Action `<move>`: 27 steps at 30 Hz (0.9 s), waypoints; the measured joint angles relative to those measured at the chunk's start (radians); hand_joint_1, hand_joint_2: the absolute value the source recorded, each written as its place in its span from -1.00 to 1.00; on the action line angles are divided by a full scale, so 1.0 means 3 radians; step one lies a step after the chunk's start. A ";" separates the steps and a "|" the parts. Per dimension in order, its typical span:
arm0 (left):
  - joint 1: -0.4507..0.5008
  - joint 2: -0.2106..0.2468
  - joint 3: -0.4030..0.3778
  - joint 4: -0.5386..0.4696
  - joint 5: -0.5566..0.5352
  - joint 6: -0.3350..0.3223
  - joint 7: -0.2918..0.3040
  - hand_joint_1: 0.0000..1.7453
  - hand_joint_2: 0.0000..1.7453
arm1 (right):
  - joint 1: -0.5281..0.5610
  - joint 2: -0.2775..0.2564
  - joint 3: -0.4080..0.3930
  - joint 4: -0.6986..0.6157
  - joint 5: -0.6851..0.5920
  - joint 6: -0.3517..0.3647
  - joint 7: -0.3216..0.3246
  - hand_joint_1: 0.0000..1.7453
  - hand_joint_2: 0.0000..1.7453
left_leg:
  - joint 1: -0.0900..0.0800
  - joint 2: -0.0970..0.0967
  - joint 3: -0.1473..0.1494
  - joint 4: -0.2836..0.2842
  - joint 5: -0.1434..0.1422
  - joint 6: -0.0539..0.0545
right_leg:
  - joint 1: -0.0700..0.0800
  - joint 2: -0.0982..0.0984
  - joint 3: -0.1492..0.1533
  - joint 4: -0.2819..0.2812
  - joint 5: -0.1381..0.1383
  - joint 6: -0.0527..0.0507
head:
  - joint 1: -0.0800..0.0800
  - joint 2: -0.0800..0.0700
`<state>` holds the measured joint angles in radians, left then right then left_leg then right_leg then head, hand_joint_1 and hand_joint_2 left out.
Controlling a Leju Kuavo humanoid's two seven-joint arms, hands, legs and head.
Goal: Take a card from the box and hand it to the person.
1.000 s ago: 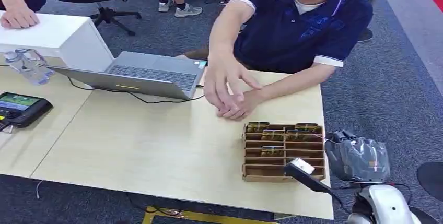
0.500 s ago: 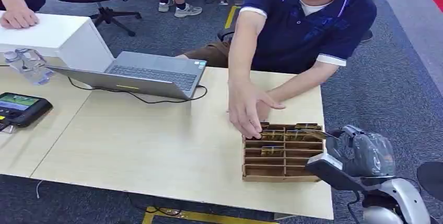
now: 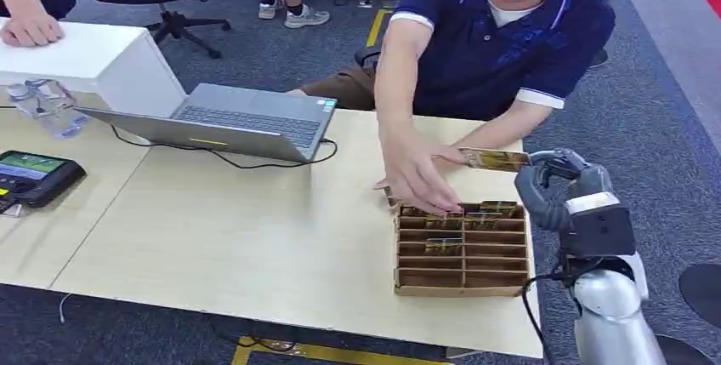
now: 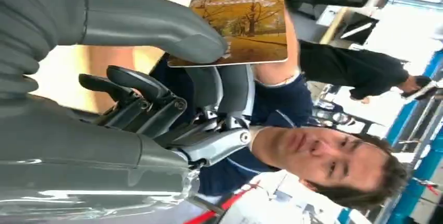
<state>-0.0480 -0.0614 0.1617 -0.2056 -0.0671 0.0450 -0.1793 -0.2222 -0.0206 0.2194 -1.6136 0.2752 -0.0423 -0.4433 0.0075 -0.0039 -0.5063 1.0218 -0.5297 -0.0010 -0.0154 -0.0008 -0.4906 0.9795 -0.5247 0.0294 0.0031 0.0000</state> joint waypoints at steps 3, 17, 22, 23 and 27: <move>-0.0001 -0.0001 0.0000 0.0000 -0.0020 0.0000 0.0013 -1.00 1.00 | -0.0155 0.0084 0.0000 0.0145 -0.0171 -0.0032 -0.0013 1.00 1.00 | 0.0000 0.0001 0.0000 0.0000 0.0000 0.0000 | 0.0000 0.0001 0.0000 0.0000 0.0000 0.0000 | 0.0000 0.0000; -0.0001 -0.0018 -0.0001 0.0000 -0.0107 0.0174 0.0015 -1.00 1.00 | -0.0454 0.0323 0.0031 0.0577 -0.0328 -0.0070 -0.0020 -0.68 1.00 | 0.0000 0.0000 0.0000 0.0000 0.0000 0.0000 | 0.0000 0.0000 0.0000 0.0000 0.0000 0.0000 | 0.0000 0.0000; -0.0001 -0.0018 -0.0001 0.0000 -0.0114 0.0183 -0.0019 -1.00 -1.00 | -0.0465 0.0351 0.0032 0.0643 -0.0337 -0.0071 -0.0025 -1.00 1.00 | 0.0000 0.0000 -0.0001 0.0000 0.0000 0.0000 | 0.0000 0.0000 -0.0001 0.0000 0.0000 0.0000 | -0.0001 0.0000; -0.0001 -0.0018 -0.0001 0.0000 -0.0103 0.0181 -0.0019 -1.00 -1.00 | -0.0470 0.0356 0.0033 0.0655 -0.0341 -0.0066 -0.0025 -1.00 1.00 | 0.0000 0.0000 -0.0001 0.0000 0.0000 0.0000 | 0.0000 -0.0001 -0.0001 0.0000 0.0000 0.0000 | -0.0001 0.0000; -0.0001 -0.0018 0.0000 0.0000 -0.0065 0.0179 0.0010 -1.00 -1.00 | -0.0493 0.0378 0.0033 0.0706 -0.0387 -0.0039 -0.0025 -1.00 1.00 | 0.0000 0.0000 -0.0001 0.0000 0.0000 0.0000 | 0.0000 -0.0001 -0.0001 0.0000 0.0000 0.0000 | -0.0001 0.0000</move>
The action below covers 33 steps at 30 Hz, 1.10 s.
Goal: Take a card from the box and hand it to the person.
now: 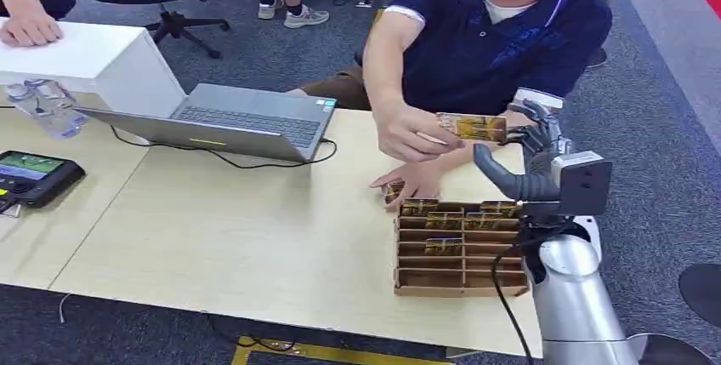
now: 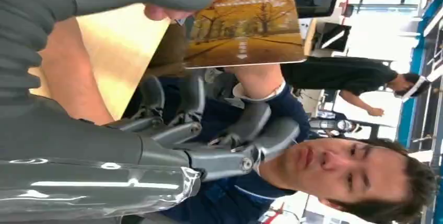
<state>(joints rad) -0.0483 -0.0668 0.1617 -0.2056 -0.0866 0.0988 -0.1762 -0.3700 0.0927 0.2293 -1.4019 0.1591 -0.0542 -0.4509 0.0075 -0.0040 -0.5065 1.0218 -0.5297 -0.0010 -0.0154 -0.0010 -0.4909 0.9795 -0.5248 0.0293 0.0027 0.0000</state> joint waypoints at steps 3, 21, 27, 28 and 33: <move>0.0001 0.0000 0.0000 0.0000 0.0001 0.0000 0.0008 -1.00 -1.00 | -0.0020 0.0000 0.0000 0.0038 -0.0005 0.0008 0.0000 -1.00 1.00 | 0.0000 0.0000 0.0000 0.0000 0.0000 0.0000 | 0.0000 0.0000 0.0000 0.0000 0.0000 0.0000 | 0.0001 0.0000; 0.0005 -0.0008 0.0004 0.0000 0.0027 0.0064 0.0118 -1.00 -1.00 | -0.0024 -0.0017 -0.0166 0.0095 -0.0241 -0.0197 -0.0150 0.96 1.00 | 0.0000 0.0000 0.0001 0.0001 0.0000 0.0000 | 0.0000 0.0000 -0.0002 -0.0001 0.0000 0.0000 | 0.0000 0.0000; 0.0006 -0.0008 0.0005 0.0000 0.0020 0.0069 0.0137 -1.00 -1.00 | 0.0085 -0.0090 -0.0450 -0.0044 -0.0342 -0.0316 -0.0212 0.94 1.00 | -0.0001 0.0000 0.0001 0.0002 0.0000 0.0000 | 0.0000 0.0000 -0.0003 -0.0001 0.0000 0.0000 | 0.0000 0.0000; 0.0006 -0.0008 0.0005 0.0000 0.0019 0.0069 0.0137 -1.00 -1.00 | 0.0109 -0.0098 -0.0499 -0.0070 -0.0351 -0.0351 -0.0225 0.88 1.00 | -0.0001 0.0000 0.0001 0.0002 0.0000 0.0000 | 0.0000 0.0000 -0.0003 -0.0001 0.0000 0.0000 | 0.0001 0.0000; 0.0007 -0.0008 0.0008 0.0000 0.0019 0.0067 0.0107 -1.00 -1.00 | 0.0249 -0.0153 -0.0829 -0.0162 -0.0308 -0.0582 -0.0282 0.74 1.00 | -0.0001 0.0000 0.0000 0.0002 0.0000 0.0000 | 0.0000 0.0000 -0.0003 -0.0001 0.0000 0.0000 | 0.0001 0.0000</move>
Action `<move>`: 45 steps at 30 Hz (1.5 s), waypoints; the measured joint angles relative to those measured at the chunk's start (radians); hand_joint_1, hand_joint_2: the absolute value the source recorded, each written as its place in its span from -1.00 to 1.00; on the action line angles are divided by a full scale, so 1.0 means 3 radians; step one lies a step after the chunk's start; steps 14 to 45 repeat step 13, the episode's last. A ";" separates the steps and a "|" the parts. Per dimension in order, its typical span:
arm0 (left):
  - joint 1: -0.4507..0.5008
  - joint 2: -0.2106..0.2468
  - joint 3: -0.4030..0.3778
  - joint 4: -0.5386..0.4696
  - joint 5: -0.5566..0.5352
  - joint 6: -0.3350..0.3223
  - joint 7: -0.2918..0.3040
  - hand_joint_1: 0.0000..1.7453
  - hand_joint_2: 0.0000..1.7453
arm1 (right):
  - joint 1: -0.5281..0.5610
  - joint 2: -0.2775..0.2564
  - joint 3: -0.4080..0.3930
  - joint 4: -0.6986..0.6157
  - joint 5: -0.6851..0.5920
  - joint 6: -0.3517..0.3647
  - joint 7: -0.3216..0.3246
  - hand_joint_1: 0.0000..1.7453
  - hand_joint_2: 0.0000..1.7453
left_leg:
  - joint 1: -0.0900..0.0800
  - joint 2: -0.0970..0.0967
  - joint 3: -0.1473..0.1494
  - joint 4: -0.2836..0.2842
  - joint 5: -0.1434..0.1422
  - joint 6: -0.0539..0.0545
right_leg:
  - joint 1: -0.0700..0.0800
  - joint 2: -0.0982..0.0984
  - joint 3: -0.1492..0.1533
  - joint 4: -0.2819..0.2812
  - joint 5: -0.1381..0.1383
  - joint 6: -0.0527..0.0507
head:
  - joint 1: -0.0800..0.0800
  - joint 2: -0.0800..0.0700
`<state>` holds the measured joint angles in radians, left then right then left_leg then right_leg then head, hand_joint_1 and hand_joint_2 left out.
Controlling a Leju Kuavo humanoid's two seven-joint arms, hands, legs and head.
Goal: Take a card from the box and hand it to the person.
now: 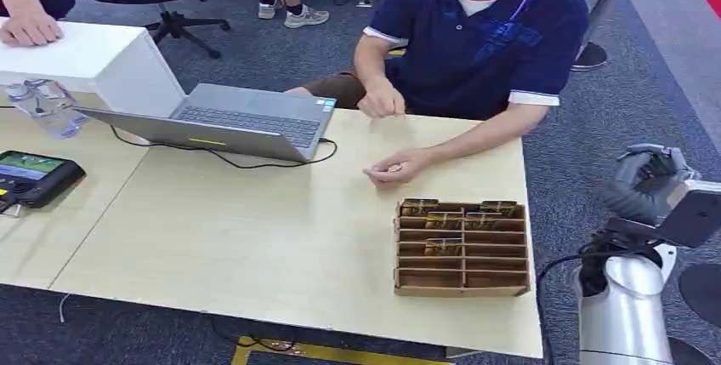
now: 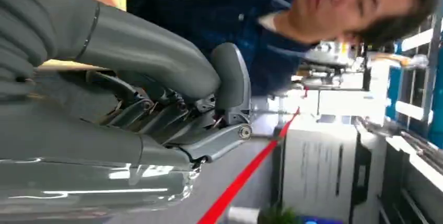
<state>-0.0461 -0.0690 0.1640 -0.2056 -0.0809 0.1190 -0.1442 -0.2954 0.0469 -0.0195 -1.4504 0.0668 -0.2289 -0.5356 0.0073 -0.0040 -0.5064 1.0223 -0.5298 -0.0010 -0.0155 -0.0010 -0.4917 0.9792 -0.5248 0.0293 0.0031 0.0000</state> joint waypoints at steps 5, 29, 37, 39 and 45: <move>0.0000 -0.0001 0.0001 0.0000 0.0006 0.0001 -0.0008 -1.00 -1.00 | 0.0073 -0.0037 -0.0205 -0.0008 0.0306 -0.0424 0.0059 0.86 1.00 | 0.0000 -0.0001 0.0002 0.0000 0.0000 0.0000 | 0.0000 -0.0001 0.0000 -0.0001 0.0000 0.0000 | -0.0001 0.0000; 0.0002 -0.0011 0.0028 0.0000 -0.0001 0.0001 0.0024 -1.00 -1.00 | 0.0110 -0.0298 -0.0984 0.1098 0.0488 -0.0913 -0.0189 0.94 1.00 | -0.0002 -0.0006 -0.0002 0.0001 0.0000 0.0000 | -0.0001 -0.0005 0.0001 -0.0003 0.0000 0.0000 | 0.0000 0.0000; 0.0002 -0.0011 0.0028 0.0000 -0.0001 0.0001 0.0024 -1.00 -1.00 | 0.0110 -0.0298 -0.0984 0.1098 0.0488 -0.0913 -0.0189 0.94 1.00 | -0.0002 -0.0006 -0.0002 0.0001 0.0000 0.0000 | -0.0001 -0.0005 0.0001 -0.0003 0.0000 0.0000 | 0.0000 0.0000; 0.0002 -0.0011 0.0028 0.0000 -0.0001 0.0001 0.0024 -1.00 -1.00 | 0.0110 -0.0298 -0.0984 0.1098 0.0488 -0.0913 -0.0189 0.94 1.00 | -0.0002 -0.0006 -0.0002 0.0001 0.0000 0.0000 | -0.0001 -0.0005 0.0001 -0.0003 0.0000 0.0000 | 0.0000 0.0000; 0.0002 -0.0011 0.0028 0.0000 -0.0001 0.0001 0.0024 -1.00 -1.00 | 0.0110 -0.0298 -0.0984 0.1098 0.0488 -0.0913 -0.0189 0.94 1.00 | -0.0002 -0.0006 -0.0002 0.0001 0.0000 0.0000 | -0.0001 -0.0005 0.0001 -0.0003 0.0000 0.0000 | 0.0000 0.0000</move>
